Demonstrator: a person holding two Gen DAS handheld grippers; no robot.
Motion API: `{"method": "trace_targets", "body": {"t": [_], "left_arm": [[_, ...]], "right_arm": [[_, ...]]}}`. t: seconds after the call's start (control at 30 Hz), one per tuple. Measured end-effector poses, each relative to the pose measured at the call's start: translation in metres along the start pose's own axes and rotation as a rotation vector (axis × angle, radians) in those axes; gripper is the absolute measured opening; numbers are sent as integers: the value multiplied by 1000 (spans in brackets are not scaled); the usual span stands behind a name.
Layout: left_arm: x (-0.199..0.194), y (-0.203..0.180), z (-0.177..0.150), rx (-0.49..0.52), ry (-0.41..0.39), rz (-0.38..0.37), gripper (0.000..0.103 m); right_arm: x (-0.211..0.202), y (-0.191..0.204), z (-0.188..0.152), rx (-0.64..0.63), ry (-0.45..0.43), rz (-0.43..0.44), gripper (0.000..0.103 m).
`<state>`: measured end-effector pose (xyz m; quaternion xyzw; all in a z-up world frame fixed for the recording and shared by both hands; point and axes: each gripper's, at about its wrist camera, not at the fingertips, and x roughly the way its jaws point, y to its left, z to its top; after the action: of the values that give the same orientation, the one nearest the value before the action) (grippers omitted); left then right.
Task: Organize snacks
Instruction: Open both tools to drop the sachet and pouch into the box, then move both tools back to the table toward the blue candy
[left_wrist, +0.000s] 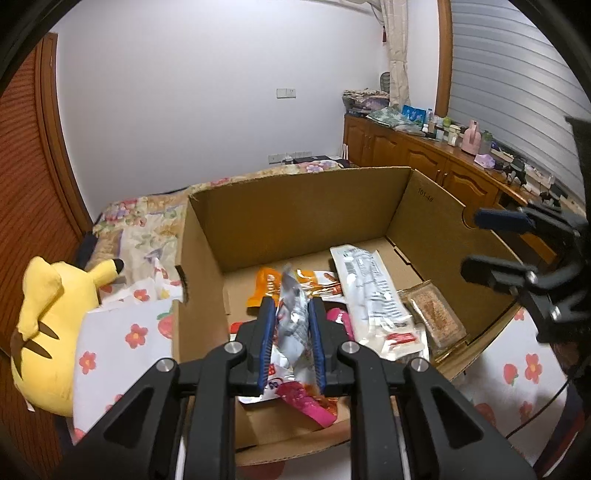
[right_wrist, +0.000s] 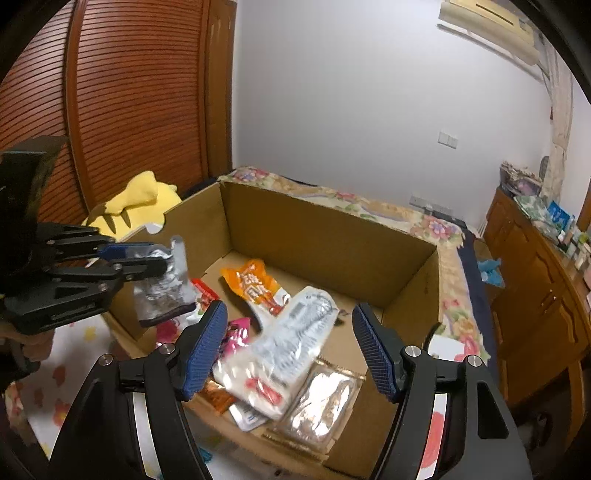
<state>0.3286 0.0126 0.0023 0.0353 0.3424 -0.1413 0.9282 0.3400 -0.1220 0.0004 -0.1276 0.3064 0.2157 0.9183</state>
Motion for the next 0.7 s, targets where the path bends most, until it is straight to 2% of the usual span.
{"method": "trace_targets", "body": {"t": [0.27,0.3,0.7], "left_arm": [[-8,-16,-3,17,-2,-10,28],[-12,-19,-4,22,-6,-10,33],[-68,-49,-30,58,-57,-21,46]], "right_arm": [[-20,1,-14,-2,-7,-3,73],[-24,1,-15,0,-12,-3,73],[-71,8,-43,41,-46,8,73]]}}
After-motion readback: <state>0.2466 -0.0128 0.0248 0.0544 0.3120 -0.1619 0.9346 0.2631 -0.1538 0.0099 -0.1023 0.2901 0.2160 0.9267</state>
